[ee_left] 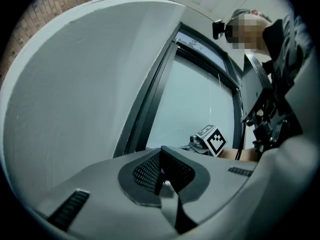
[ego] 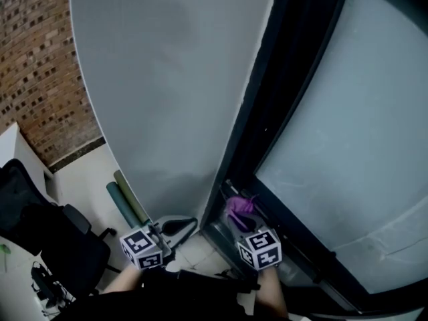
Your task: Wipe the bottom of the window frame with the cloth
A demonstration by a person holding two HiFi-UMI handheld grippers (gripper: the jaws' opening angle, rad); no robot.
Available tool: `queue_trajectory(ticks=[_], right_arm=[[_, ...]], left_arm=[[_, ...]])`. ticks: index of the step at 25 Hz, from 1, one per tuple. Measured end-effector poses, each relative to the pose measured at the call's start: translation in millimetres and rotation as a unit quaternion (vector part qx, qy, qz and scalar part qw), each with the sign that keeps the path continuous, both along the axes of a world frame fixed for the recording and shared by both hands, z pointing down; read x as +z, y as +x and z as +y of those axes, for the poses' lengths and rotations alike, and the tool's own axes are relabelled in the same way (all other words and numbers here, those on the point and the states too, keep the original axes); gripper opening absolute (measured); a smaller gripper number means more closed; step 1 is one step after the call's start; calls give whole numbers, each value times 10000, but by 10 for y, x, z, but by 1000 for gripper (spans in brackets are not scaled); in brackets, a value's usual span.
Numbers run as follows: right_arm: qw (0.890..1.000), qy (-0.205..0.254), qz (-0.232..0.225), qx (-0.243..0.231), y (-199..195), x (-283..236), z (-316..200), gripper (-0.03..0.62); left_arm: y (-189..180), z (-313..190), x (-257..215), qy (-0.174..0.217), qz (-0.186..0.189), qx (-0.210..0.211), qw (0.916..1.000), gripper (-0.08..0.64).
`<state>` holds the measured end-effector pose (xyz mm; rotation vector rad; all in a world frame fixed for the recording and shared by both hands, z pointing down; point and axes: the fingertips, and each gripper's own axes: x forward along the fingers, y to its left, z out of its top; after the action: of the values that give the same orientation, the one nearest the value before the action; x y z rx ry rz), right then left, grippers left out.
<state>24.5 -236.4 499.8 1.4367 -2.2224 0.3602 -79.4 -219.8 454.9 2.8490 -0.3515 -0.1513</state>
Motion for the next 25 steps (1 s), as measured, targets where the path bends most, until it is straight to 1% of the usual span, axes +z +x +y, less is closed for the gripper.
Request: queue_trajectory(ticks=[2,4,5,7,9,11,13,16,20,23,25], right_arm=[[9979,282,-530,-249,-84,-154,120,63],[9917,661,-995,-482,-138,-346,276,63],[9883,864,-1111,-590,-146,-417,366,63],[9846,1212,-1072,-661,-106,-490,541,63],[9842,1452,-868,-533,-2,-500,671,63],[9835,1596,-807,-283,129,-499,766,63],[9803,1738,-939,34,263,-531,856,61],[9722,1979,-1169,444,434,-631,965,61],[9656,2252,-1091,710,582,-749,1031,63],[9554,2515,-1268,892,642,-857,1097,61],[9500,2604,-1398,1006,677,-884,1134,59]], left_arm=[[40,24,-6,14,9,85,10000,0],[66,34,-16,28,34,152,9999,0],[80,37,-24,35,39,184,9998,0],[118,43,-40,62,30,248,9997,0],[181,42,-49,103,35,309,9995,0],[262,33,-61,161,69,378,9991,0],[350,39,-82,175,107,482,9986,0],[476,80,-129,189,161,678,9974,0],[571,106,-171,271,222,783,9963,0],[596,92,-199,320,264,779,9961,0],[595,81,-217,341,283,748,9962,0]])
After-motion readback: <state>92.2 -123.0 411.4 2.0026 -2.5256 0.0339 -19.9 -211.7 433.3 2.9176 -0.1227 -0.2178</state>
